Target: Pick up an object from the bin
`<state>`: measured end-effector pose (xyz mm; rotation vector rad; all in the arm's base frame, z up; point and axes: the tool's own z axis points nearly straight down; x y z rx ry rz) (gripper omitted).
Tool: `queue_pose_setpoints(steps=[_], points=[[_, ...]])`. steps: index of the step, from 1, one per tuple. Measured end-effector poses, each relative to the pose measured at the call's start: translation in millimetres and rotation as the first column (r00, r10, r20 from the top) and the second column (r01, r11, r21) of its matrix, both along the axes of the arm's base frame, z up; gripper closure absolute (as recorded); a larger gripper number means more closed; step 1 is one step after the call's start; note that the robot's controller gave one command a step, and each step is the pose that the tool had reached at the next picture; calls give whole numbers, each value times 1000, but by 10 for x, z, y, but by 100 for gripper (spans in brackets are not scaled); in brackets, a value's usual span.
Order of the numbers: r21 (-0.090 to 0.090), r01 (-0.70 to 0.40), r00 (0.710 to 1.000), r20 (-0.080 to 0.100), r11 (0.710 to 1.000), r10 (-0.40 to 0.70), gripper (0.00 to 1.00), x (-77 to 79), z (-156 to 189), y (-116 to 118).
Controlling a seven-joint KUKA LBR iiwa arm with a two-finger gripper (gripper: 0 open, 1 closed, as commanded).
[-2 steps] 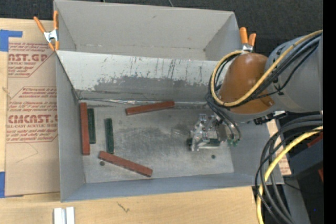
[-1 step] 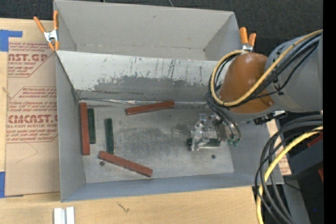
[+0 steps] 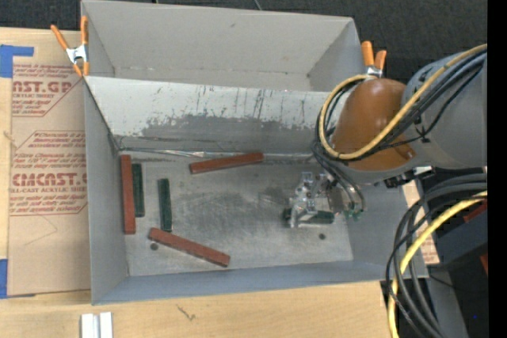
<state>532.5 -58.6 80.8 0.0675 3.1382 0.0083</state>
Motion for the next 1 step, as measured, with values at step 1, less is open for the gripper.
queue_pose_setpoints(steps=[1], points=[[-2, 1, 1000, -8, 1000, -1, 100, -26, 187, -9]])
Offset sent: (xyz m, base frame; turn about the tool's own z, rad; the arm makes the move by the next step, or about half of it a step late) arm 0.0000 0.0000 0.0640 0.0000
